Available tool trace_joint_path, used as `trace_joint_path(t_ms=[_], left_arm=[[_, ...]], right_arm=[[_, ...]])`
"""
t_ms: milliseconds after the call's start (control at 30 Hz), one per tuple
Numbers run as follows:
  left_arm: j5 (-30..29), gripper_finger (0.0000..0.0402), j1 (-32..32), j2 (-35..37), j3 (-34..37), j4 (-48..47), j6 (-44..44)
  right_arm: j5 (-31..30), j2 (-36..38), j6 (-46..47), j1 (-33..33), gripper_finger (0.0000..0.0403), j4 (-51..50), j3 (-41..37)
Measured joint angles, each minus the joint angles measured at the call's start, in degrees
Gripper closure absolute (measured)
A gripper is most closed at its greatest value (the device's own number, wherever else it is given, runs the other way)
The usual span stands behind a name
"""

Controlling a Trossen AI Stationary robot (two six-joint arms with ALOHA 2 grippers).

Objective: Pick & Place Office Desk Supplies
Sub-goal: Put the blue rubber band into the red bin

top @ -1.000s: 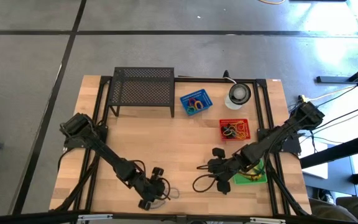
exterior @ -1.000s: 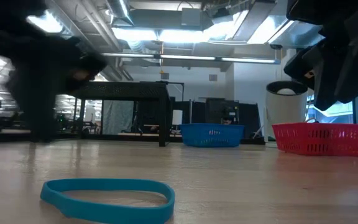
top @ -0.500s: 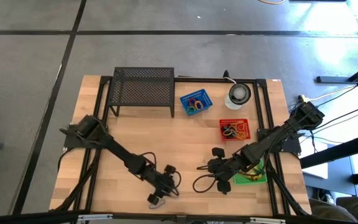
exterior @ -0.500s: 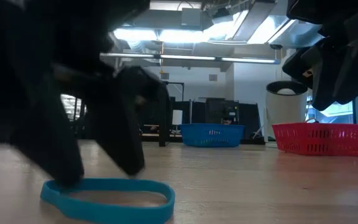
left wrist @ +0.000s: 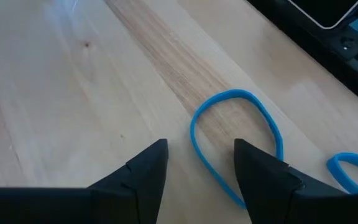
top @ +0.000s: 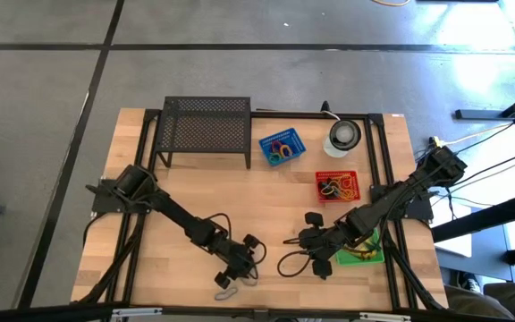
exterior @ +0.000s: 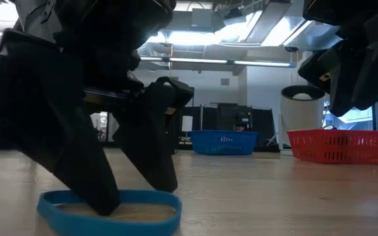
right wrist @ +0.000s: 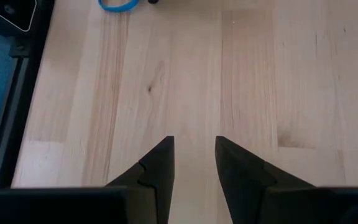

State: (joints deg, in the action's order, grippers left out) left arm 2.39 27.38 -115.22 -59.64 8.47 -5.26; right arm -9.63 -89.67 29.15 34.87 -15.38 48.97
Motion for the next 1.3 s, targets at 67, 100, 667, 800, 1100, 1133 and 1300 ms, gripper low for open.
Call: trace_joint_path(t_ms=[67,100,667,800,1100,1133,1300], left_arm=[[-0.1,0.0234,0.0,0.0,0.0,-0.6,0.3],[-0.1,0.0244,0.0,0.0,0.0,-0.7,0.3],[-6.4,0.04,1.6,2.2,0.4,-3.5,-6.0],[-15.6,0.0399,3.1,6.4,0.7,-5.4,-10.3],[-47.0,0.04,5.5,14.5,0.4,-2.0,-13.1],[-51.3,0.04,5.6,15.0,0.4,-1.6,-13.1],[-66.3,0.0399,5.6,16.2,0.4,3.7,-16.0]], right_arm=[[0.0,0.0,0.0,0.0,0.0285,0.0,0.0],[0.0,0.0,0.0,0.0,0.0285,0.0,0.0],[0.0,0.0,0.0,0.0,0.0285,0.0,0.0],[0.0,0.0,0.0,0.0,0.0285,0.0,0.0],[-10.7,0.0,-2.6,0.0,0.0285,0.2,0.0],[-12.9,0.0,-3.2,0.0,0.0285,0.3,0.0],[-21.1,0.0,-8.2,-0.4,0.0285,5.0,0.0]])
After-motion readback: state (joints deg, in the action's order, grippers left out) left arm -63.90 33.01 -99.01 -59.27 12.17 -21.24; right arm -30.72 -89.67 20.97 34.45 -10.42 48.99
